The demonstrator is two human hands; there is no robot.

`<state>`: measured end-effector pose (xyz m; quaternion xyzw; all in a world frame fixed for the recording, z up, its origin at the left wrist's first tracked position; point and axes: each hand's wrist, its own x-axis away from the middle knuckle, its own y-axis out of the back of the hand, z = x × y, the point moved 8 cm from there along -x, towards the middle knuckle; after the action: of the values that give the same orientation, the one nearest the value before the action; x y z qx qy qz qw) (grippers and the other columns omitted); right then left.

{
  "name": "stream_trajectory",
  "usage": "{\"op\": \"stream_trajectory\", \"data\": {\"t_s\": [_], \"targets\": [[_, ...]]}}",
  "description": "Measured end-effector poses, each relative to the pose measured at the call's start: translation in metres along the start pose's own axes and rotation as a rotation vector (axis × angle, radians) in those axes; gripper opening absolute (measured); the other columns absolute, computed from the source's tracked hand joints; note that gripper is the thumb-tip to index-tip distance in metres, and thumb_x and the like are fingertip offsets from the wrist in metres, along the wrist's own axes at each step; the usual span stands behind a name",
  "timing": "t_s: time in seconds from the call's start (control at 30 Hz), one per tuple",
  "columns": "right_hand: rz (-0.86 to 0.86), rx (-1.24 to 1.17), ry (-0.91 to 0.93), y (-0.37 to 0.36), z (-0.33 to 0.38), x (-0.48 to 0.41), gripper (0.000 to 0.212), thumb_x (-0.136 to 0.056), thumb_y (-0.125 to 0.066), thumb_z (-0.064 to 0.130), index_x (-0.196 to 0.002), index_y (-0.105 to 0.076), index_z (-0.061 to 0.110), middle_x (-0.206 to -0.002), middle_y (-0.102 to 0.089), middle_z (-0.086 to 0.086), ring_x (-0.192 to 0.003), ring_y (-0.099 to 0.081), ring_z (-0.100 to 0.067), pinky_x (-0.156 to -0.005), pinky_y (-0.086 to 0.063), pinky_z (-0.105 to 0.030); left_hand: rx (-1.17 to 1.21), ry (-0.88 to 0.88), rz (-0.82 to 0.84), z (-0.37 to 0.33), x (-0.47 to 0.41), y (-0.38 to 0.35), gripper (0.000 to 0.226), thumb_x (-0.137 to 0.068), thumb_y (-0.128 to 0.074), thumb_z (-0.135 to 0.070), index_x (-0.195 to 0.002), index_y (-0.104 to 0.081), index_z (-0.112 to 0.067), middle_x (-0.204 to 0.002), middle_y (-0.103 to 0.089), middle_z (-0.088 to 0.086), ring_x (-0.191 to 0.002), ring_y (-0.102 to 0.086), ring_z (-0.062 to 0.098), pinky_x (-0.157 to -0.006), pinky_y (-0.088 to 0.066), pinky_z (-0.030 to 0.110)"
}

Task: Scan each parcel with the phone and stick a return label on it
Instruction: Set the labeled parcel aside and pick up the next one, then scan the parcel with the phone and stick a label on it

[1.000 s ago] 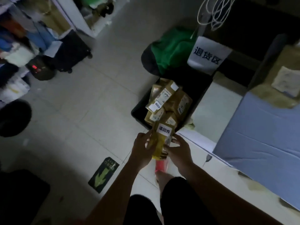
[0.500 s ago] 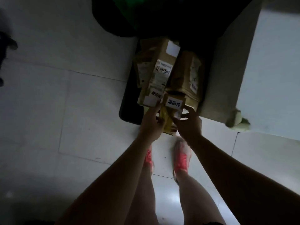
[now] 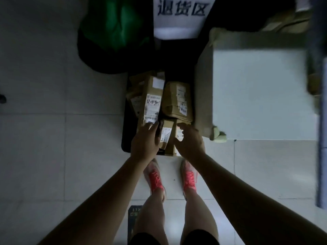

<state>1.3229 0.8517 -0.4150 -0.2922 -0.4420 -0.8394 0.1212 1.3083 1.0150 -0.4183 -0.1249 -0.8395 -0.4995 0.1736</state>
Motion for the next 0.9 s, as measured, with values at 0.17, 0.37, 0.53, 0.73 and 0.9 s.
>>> {"op": "stream_trajectory", "data": {"t_s": [0.17, 0.37, 0.53, 0.73, 0.9], "targets": [[-0.086, 0.225, 0.145, 0.125, 0.062, 0.076, 0.042, -0.091, -0.066, 0.019, -0.131, -0.057, 0.027, -0.131, -0.060, 0.002, -0.119, -0.058, -0.022, -0.089, -0.051, -0.036, -0.194, -0.220, -0.138, -0.118, 0.024, 0.130, 0.055, -0.092, -0.066, -0.022, -0.144, -0.051, -0.014, -0.135, -0.060, 0.009, -0.125, -0.056, 0.027, -0.100, -0.051, 0.041], [-0.253, 0.331, 0.152, 0.281, 0.079, 0.155, 0.033, -0.095, -0.055, 0.021, -0.127, -0.060, 0.021, -0.118, -0.062, -0.004, -0.118, -0.055, -0.026, -0.090, -0.050, -0.038, -0.372, -0.358, -0.204, -0.262, 0.066, 0.225, 0.048, -0.092, -0.058, -0.032, -0.137, -0.057, -0.016, -0.132, -0.058, 0.010, -0.124, -0.053, 0.030, -0.098, -0.048, 0.043], [-0.375, 0.380, 0.137, 0.379, 0.035, 0.203, 0.041, -0.094, -0.061, 0.022, -0.134, -0.055, 0.025, -0.130, -0.058, -0.001, -0.126, -0.050, -0.022, -0.094, -0.048, -0.036, -0.471, -0.452, -0.277, -0.369, 0.111, 0.243, 0.053, -0.096, -0.052, -0.045, -0.144, -0.049, -0.021, -0.141, -0.053, 0.004, -0.130, -0.049, 0.024, -0.100, -0.046, 0.039], [-0.432, 0.309, 0.140, 0.469, -0.069, 0.248, 0.048, -0.093, -0.063, 0.028, -0.139, -0.054, 0.026, -0.131, -0.057, -0.002, -0.129, -0.049, -0.024, -0.095, -0.047, -0.037, -0.534, -0.460, -0.300, -0.481, 0.149, 0.213, 0.046, -0.097, -0.051, -0.045, -0.137, -0.051, -0.022, -0.133, -0.055, 0.002, -0.128, -0.048, 0.025, -0.101, -0.043, 0.038], [-0.459, 0.206, 0.102, 0.534, -0.173, 0.264, 0.051, -0.092, -0.064, 0.031, -0.142, -0.052, 0.028, -0.134, -0.056, -0.001, -0.128, -0.051, -0.024, -0.093, -0.048, -0.038, -0.539, -0.429, -0.263, -0.571, 0.165, 0.161, 0.052, -0.099, -0.048, -0.045, -0.146, -0.041, -0.023, -0.141, -0.050, 0.002, -0.132, -0.045, 0.025, -0.099, -0.040, 0.039]]}}
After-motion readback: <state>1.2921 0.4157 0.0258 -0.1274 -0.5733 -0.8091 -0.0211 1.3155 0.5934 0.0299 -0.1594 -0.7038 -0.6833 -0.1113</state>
